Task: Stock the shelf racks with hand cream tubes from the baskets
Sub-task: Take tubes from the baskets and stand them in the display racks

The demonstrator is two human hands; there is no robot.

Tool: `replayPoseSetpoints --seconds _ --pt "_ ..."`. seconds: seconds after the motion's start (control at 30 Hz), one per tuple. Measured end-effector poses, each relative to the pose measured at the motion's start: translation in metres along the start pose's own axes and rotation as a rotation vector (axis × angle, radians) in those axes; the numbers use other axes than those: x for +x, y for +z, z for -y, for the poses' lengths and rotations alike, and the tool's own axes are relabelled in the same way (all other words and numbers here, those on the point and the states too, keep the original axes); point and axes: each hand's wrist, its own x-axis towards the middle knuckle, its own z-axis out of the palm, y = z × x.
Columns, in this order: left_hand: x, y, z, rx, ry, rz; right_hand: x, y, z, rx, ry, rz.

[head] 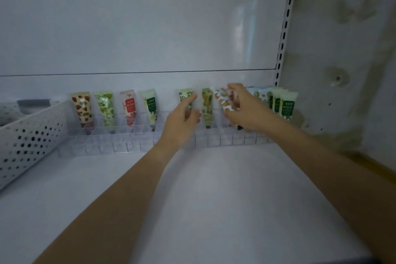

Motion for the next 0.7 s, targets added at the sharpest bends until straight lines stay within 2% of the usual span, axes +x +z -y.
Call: replayPoseSetpoints --seconds 0.1,0.2,0.5,0.6,0.7 --pt "-0.007 -0.002 0.013 0.456 0.169 0.143 -0.006 -0.019 -0.02 0.077 0.043 -0.231" --pt "-0.012 -0.001 0.022 0.77 0.22 0.263 -0.007 -0.026 -0.034 0.141 0.077 -0.337" --pt "-0.012 0.001 0.022 0.814 0.181 0.271 0.001 -0.007 -0.063 0.05 0.08 -0.328" --pt "-0.013 0.001 0.022 0.818 0.185 0.275 -0.004 0.0 -0.066 -0.092 0.071 -0.21" --pt "-0.013 0.002 0.024 0.812 0.197 0.267 -0.005 0.006 -0.062 -0.263 0.07 -0.218"
